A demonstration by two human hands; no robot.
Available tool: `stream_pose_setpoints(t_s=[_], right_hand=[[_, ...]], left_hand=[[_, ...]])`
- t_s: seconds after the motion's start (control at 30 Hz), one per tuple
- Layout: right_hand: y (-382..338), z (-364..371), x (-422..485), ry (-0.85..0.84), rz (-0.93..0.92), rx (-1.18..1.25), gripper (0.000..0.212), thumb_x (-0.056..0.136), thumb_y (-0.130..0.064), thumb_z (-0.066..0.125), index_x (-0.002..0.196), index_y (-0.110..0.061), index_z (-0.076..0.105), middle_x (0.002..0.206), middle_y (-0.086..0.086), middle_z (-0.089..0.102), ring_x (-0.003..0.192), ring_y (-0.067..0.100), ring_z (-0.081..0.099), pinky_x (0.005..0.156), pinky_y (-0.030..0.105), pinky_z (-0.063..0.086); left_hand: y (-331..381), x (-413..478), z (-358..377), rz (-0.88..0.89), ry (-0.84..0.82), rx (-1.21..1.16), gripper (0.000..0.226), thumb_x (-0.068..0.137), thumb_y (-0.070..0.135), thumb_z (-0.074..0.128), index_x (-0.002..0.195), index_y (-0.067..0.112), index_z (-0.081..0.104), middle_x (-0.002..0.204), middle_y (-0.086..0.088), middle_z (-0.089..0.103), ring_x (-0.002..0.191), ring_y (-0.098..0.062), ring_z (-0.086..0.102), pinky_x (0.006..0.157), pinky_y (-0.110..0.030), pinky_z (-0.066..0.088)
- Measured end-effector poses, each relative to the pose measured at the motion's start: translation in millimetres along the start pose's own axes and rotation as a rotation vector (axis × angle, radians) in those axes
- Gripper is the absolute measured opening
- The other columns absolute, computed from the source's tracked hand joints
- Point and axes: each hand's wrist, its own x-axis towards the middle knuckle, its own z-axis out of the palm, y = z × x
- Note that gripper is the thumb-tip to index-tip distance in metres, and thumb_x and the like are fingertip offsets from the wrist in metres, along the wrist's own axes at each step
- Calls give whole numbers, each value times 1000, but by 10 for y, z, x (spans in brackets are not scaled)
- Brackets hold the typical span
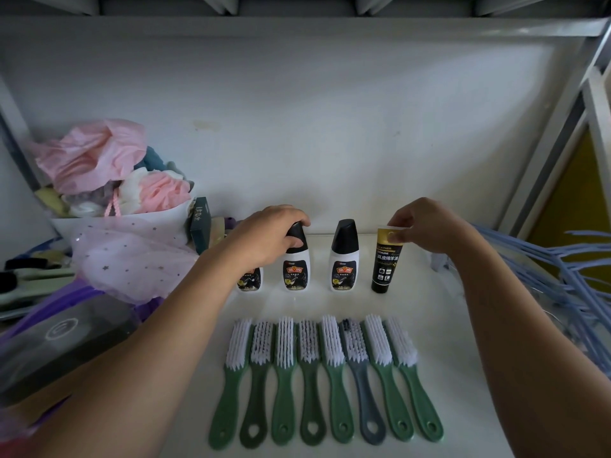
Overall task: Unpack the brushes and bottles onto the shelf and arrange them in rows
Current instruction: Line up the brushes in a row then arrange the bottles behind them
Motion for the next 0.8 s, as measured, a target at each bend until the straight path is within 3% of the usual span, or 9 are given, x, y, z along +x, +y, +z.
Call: stream_pose_setpoints(t_s=[0.17, 0.37, 0.6, 0.8], right_hand=[[11, -5, 10, 11, 18, 37, 9, 83, -17, 78, 90, -22, 78, 84, 1, 73, 79, 15, 63, 61, 23, 43], [58, -31, 18, 22, 30, 48, 9, 82, -17, 78, 85, -26, 78, 81, -1, 72, 79, 16, 63, 69, 27, 42], [42, -64, -16, -6, 31, 63, 9, 82, -16, 78, 84, -25, 78, 75, -2, 71, 71, 11, 60, 66, 26, 43], [-13, -81, -37, -40, 7, 50, 7, 81, -18, 78, 87, -23, 79, 80, -3, 74, 78, 13, 65, 69, 28, 50]], left_hand=[[-1, -7, -13, -3, -9, 8, 34, 91, 24, 71, 123, 29, 62, 123, 10, 62, 109, -19, 58, 94, -42, 49], [15, -17, -29, 10, -23, -2, 35, 91, 23, 71, 124, 29, 62, 122, 10, 61, 109, -18, 57, 95, -43, 49], [24, -18, -23, 6, -37, -29, 42, 92, 23, 71, 131, 30, 55, 130, 8, 58, 116, -17, 55, 99, -43, 47], [9, -25, -8, -2, -37, -29, 52, 89, 29, 73, 135, 32, 49, 134, 8, 56, 120, -18, 54, 100, -44, 47]])
